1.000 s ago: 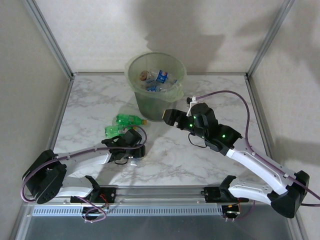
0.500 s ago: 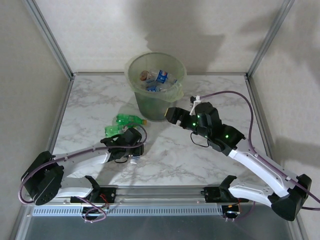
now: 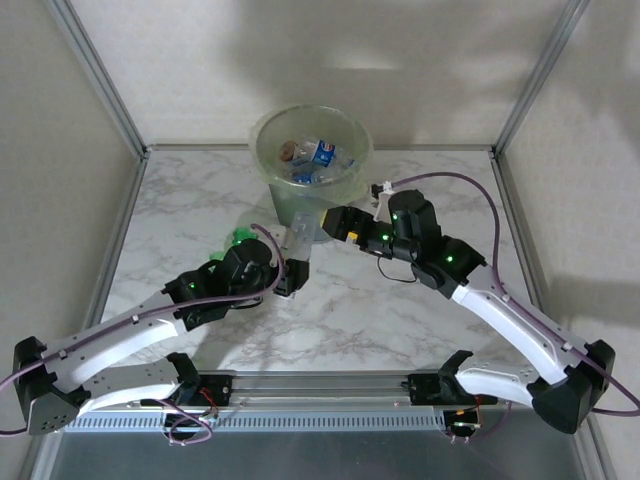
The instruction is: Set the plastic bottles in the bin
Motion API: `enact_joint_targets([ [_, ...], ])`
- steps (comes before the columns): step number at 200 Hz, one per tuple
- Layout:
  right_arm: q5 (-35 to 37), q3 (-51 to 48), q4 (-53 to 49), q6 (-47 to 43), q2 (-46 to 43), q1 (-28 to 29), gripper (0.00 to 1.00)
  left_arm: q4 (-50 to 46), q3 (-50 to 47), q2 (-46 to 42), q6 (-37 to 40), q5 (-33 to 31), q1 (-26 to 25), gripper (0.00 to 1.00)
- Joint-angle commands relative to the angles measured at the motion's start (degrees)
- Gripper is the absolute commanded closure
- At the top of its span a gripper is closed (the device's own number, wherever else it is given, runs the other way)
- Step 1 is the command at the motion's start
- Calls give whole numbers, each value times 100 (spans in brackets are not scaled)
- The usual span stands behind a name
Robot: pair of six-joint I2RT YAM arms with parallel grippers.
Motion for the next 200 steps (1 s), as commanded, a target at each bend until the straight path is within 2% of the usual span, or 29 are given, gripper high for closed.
enact_joint_targets([
  [1,-317,341,46,-75,175,32,7,-55,305,54,586,-198,-251,50],
  [52,-146,443,-48,-93,430,126,9,-28,524,109,943,-383,-604,50],
  [142,-151,448,9,-113,510,252,30,110,516,131,1014,-395,-634,45],
  [170,-58,461,16,-117,415,251,35,263,457,153,912,-470,-633,36],
  [200,76,415,40,-104,265,233,39,533,351,104,639,-593,-625,12],
])
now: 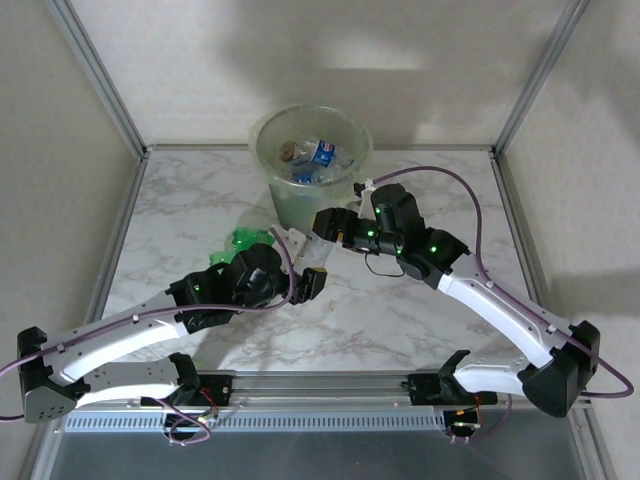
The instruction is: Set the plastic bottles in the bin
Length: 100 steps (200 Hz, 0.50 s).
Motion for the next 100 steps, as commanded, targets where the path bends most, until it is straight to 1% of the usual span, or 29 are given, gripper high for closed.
enact_joint_targets([
  [1,204,109,50,-98,-219,20,39,365,16,-58,-200,-279,-39,12],
  [3,223,103,55,-97,-233,18,39,379,19,-67,-229,-293,-32,9],
  [5,234,101,59,-95,-250,20,39,398,16,-76,-248,-310,-31,3],
  [7,252,94,60,-92,-261,14,40,409,19,-87,-276,-319,-26,1],
  [31,466,-24,219,-44,-535,-38,42,586,28,-330,-758,-223,208,0],
  [49,577,-95,267,-20,-686,-114,42,694,-52,-594,-1133,76,613,0],
  [55,671,-104,190,-59,-702,-123,40,706,-92,-673,-1247,174,791,0],
  [64,923,-109,-30,-156,-673,-126,35,673,-157,-753,-1414,315,1061,1],
  [77,1262,-235,-453,-219,-599,-129,27,563,-236,-837,-1595,533,1421,4],
  [100,1526,-738,-813,-223,-523,-81,20,487,-443,-1005,-1826,617,1769,6],
])
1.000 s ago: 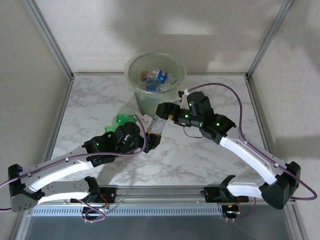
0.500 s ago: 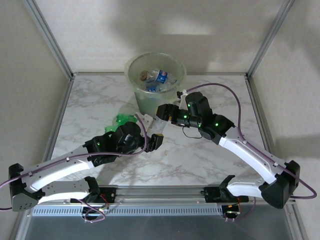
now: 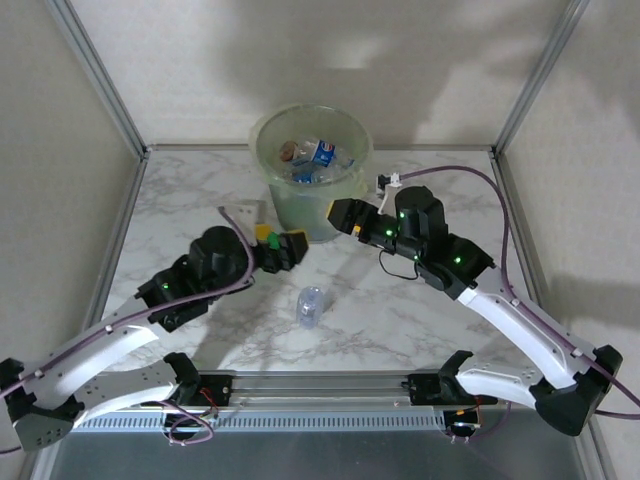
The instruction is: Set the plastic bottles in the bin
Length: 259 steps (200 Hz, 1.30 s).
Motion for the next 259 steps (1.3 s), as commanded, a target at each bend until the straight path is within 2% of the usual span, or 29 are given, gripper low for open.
enact_joint_targets([
  [1,563,-543,-717,-79,131,13,20,-79,-276,-133,-491,316,276,6],
  [33,783,-1004,-1183,-17,328,568,13,-148,-516,-41,-975,562,575,11],
  [59,980,-995,-1400,-81,698,1608,8,-21,-818,8,-1468,786,877,14],
  [70,1233,-845,-1728,11,882,1936,6,3,-910,15,-1631,827,1034,14],
  [79,1425,-727,-2023,133,996,2115,1,57,-973,17,-1715,902,1154,14],
  [119,1971,-517,-2736,611,885,2312,1,183,-1076,31,-1828,1060,1378,15],
  [138,2065,-307,-2618,495,728,2520,1,131,-1092,44,-1861,1022,1416,15],
  [155,1589,-231,-2151,40,877,2778,1,-20,-1127,44,-1918,902,1506,15],
  [166,1018,-200,-1802,-264,1245,2953,1,-134,-1179,22,-2011,852,1622,15],
  [175,862,-42,-1724,-515,1690,3226,1,-187,-1274,-33,-2115,895,1762,16],
  [204,894,525,-1647,-1538,2933,3842,1,-210,-1689,-307,-2390,1211,2266,16],
  [259,1283,1659,-1942,-3372,4137,3984,1,226,-2190,-493,-3190,2282,3386,18],
])
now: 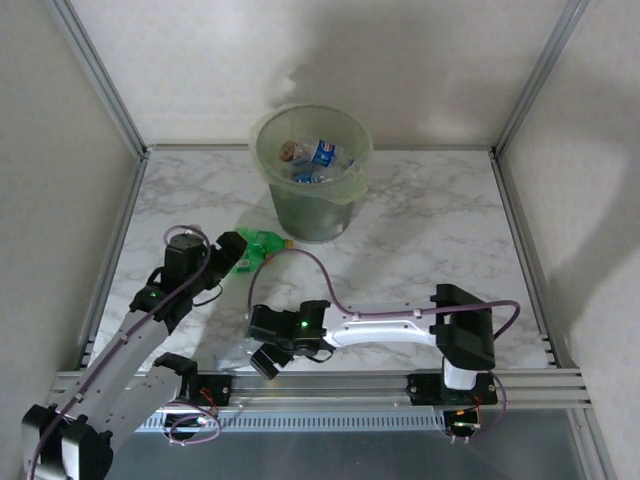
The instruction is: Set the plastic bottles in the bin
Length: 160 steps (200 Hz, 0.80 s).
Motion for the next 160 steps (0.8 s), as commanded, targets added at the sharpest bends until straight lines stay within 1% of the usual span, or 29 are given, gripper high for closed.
enact_joint_targets([
  [1,273,503,-209,-1076,219,69,1,314,-163,-91,-559,687,373,18],
  [17,468,708,-319,-1362,516,70,1,655,-216,-54,-786,949,525,19],
  [31,584,899,-326,-1596,787,67,1,751,-192,21,-826,979,552,19],
  [66,332,1355,-99,-2103,1323,61,1,726,-86,67,-850,978,696,19],
  [90,299,1591,-84,-2275,1657,-80,2,627,6,39,-789,1020,888,19],
  [103,328,1610,-25,-2290,1750,-189,3,613,-1,12,-778,1071,969,19],
  [127,171,1546,164,-2299,1810,-410,8,622,-66,-16,-782,1122,1042,19],
  [149,71,1488,324,-2310,1901,-515,10,637,-148,-27,-787,1126,1103,20],
  [160,5,1487,405,-2295,1961,-566,14,639,-184,-28,-798,1127,1139,20],
])
